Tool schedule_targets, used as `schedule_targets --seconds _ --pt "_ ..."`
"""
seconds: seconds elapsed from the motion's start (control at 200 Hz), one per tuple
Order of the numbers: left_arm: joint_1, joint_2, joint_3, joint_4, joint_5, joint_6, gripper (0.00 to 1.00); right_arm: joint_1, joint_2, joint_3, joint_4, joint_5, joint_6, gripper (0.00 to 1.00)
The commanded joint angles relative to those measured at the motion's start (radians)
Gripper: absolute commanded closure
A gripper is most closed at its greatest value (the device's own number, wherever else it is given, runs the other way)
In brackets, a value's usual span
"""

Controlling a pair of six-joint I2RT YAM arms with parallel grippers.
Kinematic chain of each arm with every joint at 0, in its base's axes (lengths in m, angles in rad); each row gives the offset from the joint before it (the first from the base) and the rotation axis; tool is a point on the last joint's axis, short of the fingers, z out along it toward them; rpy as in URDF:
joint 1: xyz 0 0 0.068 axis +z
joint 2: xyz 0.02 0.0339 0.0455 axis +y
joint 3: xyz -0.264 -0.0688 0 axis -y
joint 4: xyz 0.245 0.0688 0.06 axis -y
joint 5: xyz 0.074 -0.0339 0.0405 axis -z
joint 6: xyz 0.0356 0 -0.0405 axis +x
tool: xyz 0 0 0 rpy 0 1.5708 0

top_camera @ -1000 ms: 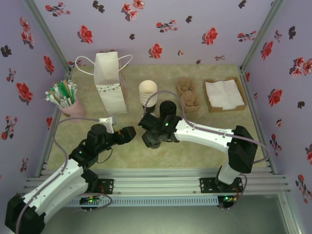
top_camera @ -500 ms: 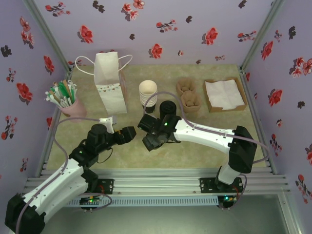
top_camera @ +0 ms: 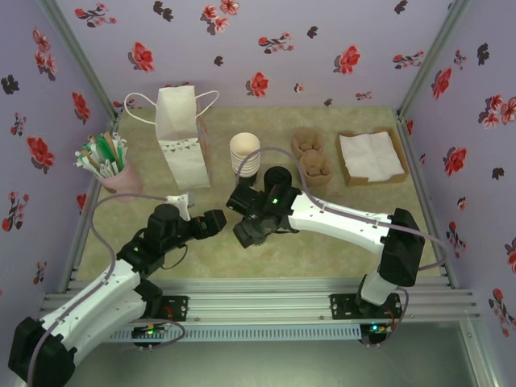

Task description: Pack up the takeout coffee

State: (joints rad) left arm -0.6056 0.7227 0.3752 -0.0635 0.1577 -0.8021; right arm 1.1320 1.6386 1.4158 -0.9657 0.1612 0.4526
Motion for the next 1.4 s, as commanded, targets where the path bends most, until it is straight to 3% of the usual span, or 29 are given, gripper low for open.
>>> schedule_targets --seconds 0.0,0.27,0.55,0.8,0.96,1.395 --pt "0.006 0.015 0.054 -0.016 0.014 0.023 0.02 -0.003 -0.012 0.036 -0.023 -0.004 -0.002 0.09" --pt "-0.030 0.074 0.151 -0.107 0.016 0.052 0.20 -0.023 -0.156 -0.095 0.068 -0.014 0.119 0.23" --pt "-0.093 0.198 0.251 -0.129 0.017 0.071 0.40 -0.075 -0.362 -0.365 0.285 -0.056 0.298 0.58" --pt "-0.106 0.292 0.268 -0.102 0.033 0.087 0.64 -0.149 -0.409 -0.475 0.334 -0.098 0.342 0.80" --pt "-0.108 0.326 0.253 -0.090 0.032 0.086 0.75 -0.188 -0.362 -0.478 0.350 -0.134 0.335 0.82" --pt "-0.108 0.327 0.215 -0.094 0.014 0.087 0.75 -0.242 -0.231 -0.387 0.358 -0.184 0.251 0.81"
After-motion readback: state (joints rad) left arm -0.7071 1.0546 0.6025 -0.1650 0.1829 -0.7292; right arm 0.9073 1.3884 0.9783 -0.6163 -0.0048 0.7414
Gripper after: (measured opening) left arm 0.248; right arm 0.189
